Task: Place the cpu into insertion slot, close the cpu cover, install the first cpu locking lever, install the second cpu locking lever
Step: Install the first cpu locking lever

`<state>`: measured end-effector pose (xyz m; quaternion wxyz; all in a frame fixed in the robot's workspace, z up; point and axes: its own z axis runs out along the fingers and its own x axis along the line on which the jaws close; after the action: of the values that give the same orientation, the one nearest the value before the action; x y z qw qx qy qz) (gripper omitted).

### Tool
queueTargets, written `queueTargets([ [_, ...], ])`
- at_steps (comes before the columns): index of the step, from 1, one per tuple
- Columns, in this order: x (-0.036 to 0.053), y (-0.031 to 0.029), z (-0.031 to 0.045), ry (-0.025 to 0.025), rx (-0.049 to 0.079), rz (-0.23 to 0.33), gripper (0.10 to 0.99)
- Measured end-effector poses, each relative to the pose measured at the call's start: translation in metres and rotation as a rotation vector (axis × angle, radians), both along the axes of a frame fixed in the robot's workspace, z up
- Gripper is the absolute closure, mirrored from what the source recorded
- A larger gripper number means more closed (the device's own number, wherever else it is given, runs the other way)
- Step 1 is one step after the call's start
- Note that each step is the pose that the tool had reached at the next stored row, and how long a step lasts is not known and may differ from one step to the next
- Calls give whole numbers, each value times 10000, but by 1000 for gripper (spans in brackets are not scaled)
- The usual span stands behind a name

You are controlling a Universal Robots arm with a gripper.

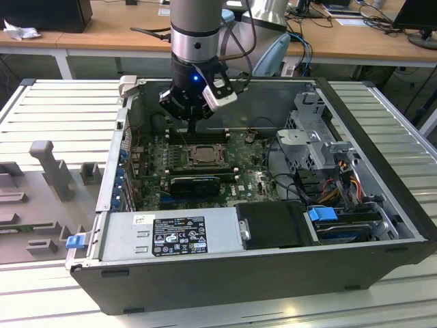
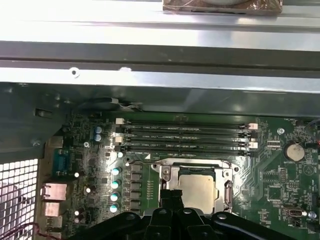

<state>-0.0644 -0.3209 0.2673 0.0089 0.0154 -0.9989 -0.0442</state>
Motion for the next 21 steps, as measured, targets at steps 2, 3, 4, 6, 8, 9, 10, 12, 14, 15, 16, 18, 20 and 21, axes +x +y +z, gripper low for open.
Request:
queueTargets([
  [2, -24, 0, -1, -10, 3, 0, 980],
  [3, -42, 0, -1, -14, 5, 0, 980],
  [4, -56, 0, -1, -13, 4, 0, 980],
  [6, -68, 0, -1, -14, 5, 1, 980],
  [8, -78, 0, -1, -13, 5, 1, 980],
  [9, -80, 0, -1, -13, 6, 0, 980],
  [10, -86, 0, -1, -14, 9, 1, 980],
  [12, -98, 0, -1, -13, 16, 1, 980],
  [14, -106, 0, -1, -14, 19, 0, 980],
  [15, -110, 0, -1, -13, 20, 0, 980],
  [16, -116, 0, -1, -14, 22, 0, 980],
  [18, -126, 0, -1, -13, 25, 0, 980],
  [20, -140, 0, -1, -13, 26, 0, 980],
  [21, -146, 0, -1, -13, 26, 1, 980],
])
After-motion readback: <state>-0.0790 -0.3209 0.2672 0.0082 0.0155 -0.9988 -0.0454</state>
